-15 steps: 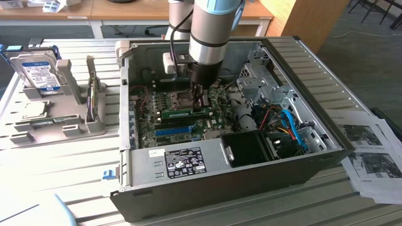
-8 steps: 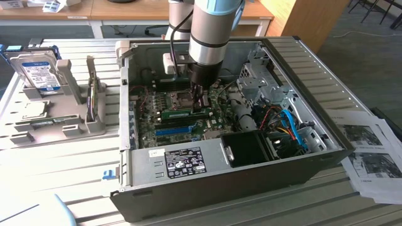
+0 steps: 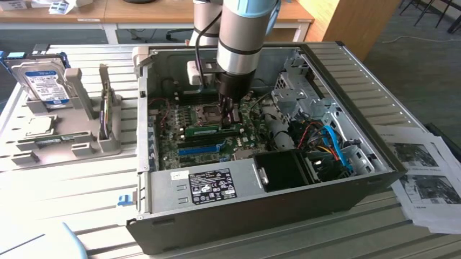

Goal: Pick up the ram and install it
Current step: 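Insert the ram into the slot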

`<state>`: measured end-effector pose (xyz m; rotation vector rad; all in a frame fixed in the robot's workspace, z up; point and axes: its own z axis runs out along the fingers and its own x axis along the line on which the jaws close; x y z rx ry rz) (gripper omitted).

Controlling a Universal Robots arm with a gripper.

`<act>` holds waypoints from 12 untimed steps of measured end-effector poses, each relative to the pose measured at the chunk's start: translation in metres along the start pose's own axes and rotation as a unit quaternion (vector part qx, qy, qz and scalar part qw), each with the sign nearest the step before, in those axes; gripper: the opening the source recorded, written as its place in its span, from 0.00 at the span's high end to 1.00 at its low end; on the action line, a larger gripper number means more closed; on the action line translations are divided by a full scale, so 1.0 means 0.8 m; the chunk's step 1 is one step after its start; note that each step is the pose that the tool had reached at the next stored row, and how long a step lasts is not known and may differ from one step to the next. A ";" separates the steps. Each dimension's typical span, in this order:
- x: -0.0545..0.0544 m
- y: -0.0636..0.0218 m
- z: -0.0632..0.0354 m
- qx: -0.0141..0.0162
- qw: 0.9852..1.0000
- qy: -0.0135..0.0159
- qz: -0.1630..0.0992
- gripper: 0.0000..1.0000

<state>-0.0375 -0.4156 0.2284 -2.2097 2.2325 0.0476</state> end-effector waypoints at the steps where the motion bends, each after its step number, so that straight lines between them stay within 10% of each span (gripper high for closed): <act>1: 0.000 0.000 0.000 0.000 1.000 0.000 0.000 0.89; 12: 0.000 -0.001 0.000 0.000 1.000 0.000 0.000 0.89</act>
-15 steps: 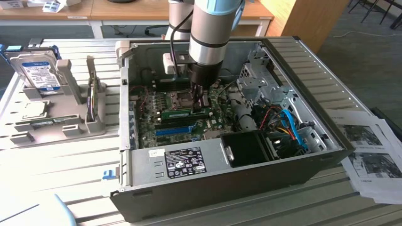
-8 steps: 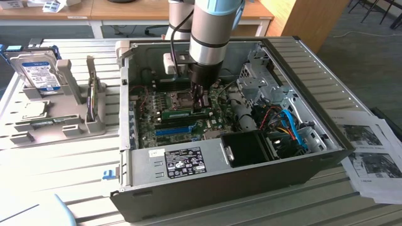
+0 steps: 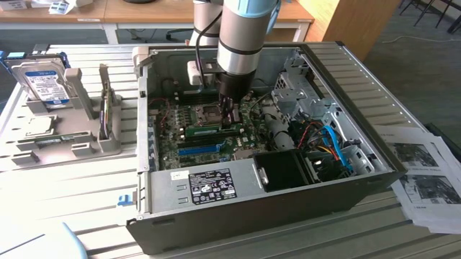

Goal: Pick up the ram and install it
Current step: 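Insert the ram into the slot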

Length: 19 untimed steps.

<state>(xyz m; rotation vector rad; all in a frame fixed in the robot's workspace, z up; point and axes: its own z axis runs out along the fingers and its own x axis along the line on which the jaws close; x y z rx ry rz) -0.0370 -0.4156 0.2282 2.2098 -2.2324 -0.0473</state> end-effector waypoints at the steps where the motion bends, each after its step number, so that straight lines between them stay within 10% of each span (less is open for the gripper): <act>1: 0.000 0.000 0.000 0.000 1.000 0.000 0.000 0.89; 19: 0.000 0.000 0.002 0.000 1.000 0.000 0.000 0.82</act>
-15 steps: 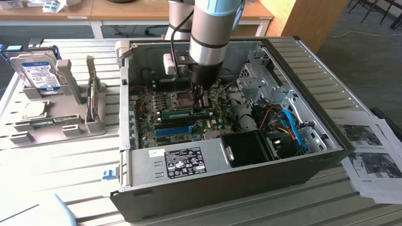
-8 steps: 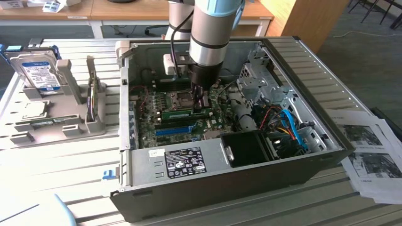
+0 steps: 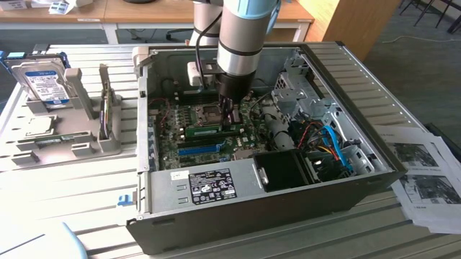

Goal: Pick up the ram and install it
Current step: 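Insert the ram into the slot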

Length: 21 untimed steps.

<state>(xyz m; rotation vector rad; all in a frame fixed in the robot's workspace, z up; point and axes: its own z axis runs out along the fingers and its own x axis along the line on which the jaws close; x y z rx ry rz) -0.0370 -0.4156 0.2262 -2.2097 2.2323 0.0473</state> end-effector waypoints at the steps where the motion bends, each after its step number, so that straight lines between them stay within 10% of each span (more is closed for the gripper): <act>1: 0.000 0.000 0.000 0.000 1.000 0.000 0.000 0.82; 21: 0.000 0.000 -0.011 0.000 1.000 0.000 0.000 0.76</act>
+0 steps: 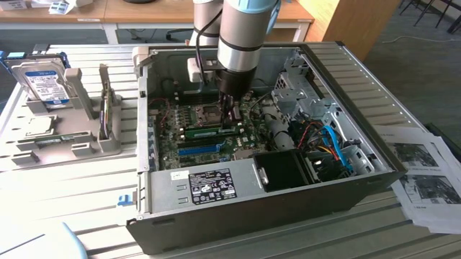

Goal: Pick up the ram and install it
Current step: 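Insert the ram into the slot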

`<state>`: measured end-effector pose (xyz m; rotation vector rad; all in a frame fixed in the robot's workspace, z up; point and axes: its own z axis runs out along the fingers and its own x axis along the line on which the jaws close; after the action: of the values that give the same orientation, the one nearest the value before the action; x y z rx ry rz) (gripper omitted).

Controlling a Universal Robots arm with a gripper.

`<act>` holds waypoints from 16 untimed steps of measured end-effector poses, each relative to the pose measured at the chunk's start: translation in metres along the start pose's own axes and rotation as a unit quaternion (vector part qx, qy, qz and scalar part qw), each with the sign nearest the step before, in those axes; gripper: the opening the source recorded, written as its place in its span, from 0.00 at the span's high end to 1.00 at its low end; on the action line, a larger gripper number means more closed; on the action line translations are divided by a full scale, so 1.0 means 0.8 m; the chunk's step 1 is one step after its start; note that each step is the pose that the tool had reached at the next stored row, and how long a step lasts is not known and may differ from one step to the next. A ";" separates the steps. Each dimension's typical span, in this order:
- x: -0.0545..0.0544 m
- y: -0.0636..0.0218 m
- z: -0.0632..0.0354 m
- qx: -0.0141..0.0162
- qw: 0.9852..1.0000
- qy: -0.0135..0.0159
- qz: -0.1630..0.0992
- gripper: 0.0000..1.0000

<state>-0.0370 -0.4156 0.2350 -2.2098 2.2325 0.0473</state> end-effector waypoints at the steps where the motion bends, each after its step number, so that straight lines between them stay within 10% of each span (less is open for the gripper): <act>1: 0.000 0.000 -0.002 0.000 1.000 0.000 0.000 0.76; 16: -0.001 0.000 -0.026 0.000 1.000 0.000 0.000 0.76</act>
<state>-0.0369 -0.4156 0.2558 -2.2097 2.2324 0.0475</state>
